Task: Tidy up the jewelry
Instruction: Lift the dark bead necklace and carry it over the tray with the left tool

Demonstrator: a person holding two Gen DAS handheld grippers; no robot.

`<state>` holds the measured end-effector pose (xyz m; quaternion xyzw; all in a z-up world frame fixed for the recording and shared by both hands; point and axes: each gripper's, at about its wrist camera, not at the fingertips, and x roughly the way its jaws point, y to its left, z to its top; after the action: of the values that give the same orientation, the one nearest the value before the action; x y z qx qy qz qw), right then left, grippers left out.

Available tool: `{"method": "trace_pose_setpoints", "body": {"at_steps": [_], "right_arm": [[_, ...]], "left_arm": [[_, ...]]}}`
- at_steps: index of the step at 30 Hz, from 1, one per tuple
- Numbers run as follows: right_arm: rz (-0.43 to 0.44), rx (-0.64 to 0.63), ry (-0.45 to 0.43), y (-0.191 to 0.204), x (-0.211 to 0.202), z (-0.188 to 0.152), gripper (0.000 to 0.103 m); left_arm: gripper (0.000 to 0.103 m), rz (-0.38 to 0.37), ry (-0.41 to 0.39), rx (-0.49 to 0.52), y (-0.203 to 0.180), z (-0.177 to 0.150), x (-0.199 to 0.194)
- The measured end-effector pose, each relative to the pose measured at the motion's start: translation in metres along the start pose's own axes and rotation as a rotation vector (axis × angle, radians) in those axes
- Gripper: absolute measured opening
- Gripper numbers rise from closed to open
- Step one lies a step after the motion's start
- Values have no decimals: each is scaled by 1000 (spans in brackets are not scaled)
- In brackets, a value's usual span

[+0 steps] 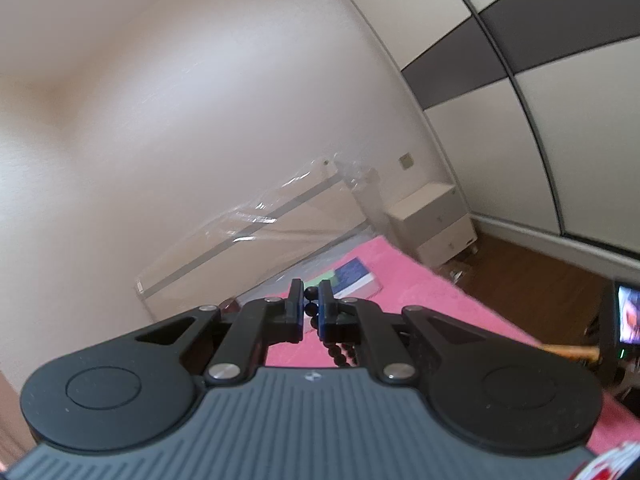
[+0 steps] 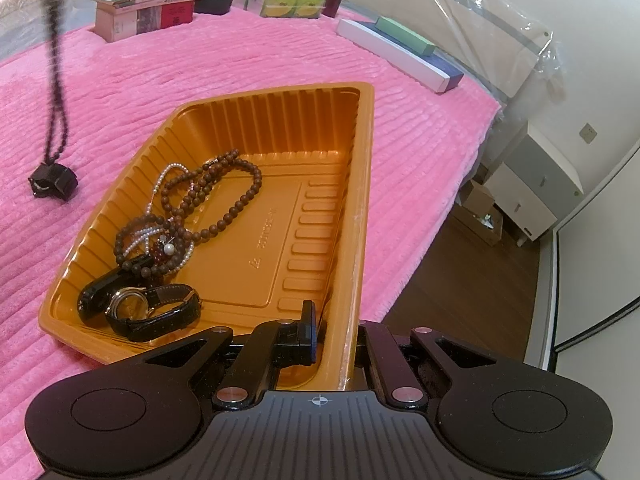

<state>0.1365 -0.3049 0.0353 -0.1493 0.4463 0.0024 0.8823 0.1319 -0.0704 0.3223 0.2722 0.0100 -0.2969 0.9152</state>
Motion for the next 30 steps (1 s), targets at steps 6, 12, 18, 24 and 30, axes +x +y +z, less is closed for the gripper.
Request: {"method": "trace_pose_setpoints", "body": {"at_steps": [6, 12, 18, 24, 30], "right_arm": [[2, 1, -3, 1, 0, -1, 4], [6, 3, -6, -1, 0, -2, 5], [8, 4, -5, -1, 0, -2, 5], [11, 6, -3, -2, 1, -3, 5], [11, 7, -2, -2, 1, -3, 5]], "left_arm": [[6, -57, -25, -11, -17, 18, 20], [6, -149, 48, -1, -49, 9, 49], [6, -250, 164, 17, -83, -16, 84], [6, -334, 264, 42, -111, -43, 113], [6, -385, 319, 45, -135, -62, 131]]}}
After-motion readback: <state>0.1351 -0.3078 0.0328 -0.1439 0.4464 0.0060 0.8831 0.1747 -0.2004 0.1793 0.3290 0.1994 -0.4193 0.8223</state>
